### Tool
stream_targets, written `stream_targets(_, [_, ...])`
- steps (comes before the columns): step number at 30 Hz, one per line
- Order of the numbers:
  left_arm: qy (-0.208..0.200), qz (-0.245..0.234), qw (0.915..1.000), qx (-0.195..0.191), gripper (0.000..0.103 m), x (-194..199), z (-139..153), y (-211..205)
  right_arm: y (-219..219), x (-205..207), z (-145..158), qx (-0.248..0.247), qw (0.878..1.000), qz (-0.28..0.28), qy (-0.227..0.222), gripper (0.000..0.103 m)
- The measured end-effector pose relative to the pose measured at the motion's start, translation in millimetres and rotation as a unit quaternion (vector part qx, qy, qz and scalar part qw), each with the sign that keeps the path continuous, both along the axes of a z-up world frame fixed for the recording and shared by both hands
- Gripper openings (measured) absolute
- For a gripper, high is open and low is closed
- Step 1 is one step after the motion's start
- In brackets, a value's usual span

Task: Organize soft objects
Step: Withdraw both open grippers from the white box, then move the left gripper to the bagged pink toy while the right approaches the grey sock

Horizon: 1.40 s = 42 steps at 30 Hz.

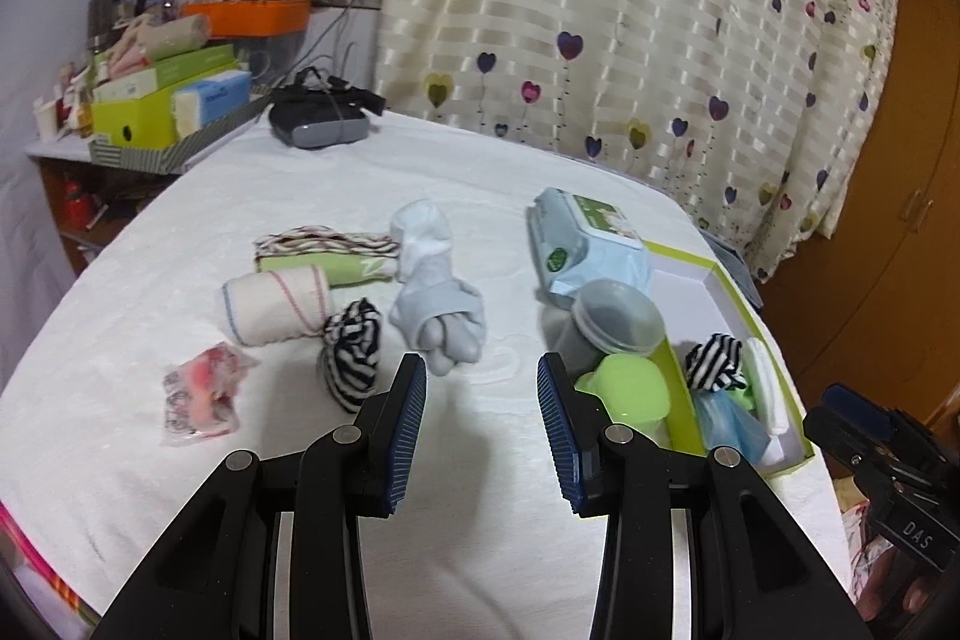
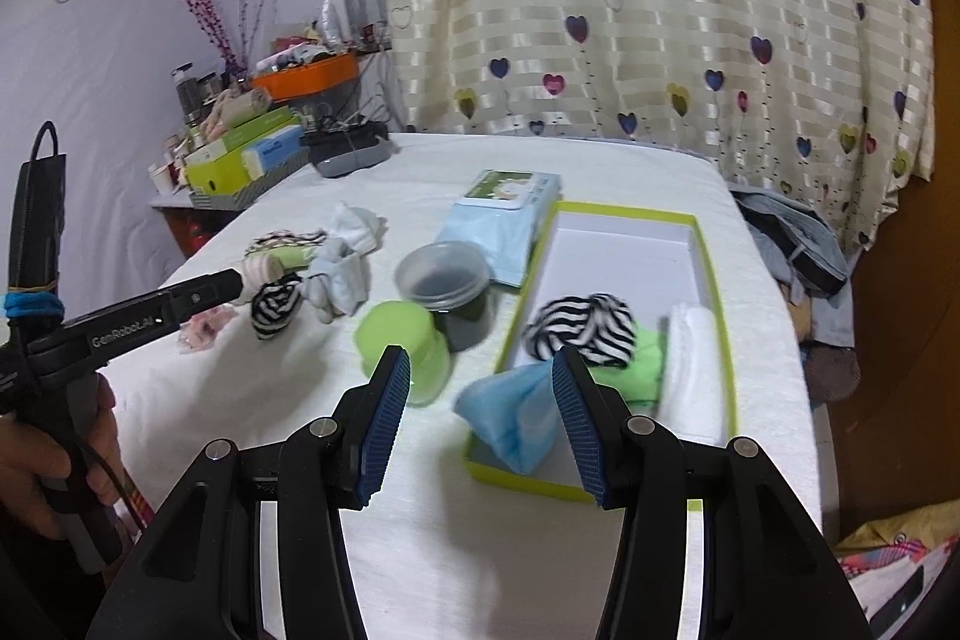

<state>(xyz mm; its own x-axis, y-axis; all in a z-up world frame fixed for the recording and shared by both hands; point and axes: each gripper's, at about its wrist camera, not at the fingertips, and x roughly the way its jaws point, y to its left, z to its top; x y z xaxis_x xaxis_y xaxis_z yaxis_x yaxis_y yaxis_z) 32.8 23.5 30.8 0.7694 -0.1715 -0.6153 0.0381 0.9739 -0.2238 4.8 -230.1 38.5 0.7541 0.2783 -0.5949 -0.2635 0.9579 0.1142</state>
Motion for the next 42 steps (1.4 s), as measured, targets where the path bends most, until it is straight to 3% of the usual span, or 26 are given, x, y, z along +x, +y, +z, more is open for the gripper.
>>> stream_targets(30, [0.018,0.055,0.9982,-0.017,0.038,-2,-26,69,82,21,-14,-0.025,0.996,0.08,0.022,0.051])
stream_targets(42, [0.025,0.083,0.9961,-0.019,0.043,0,-34,98,101,27,-18,-0.031,0.994,0.098,0.026,0.051])
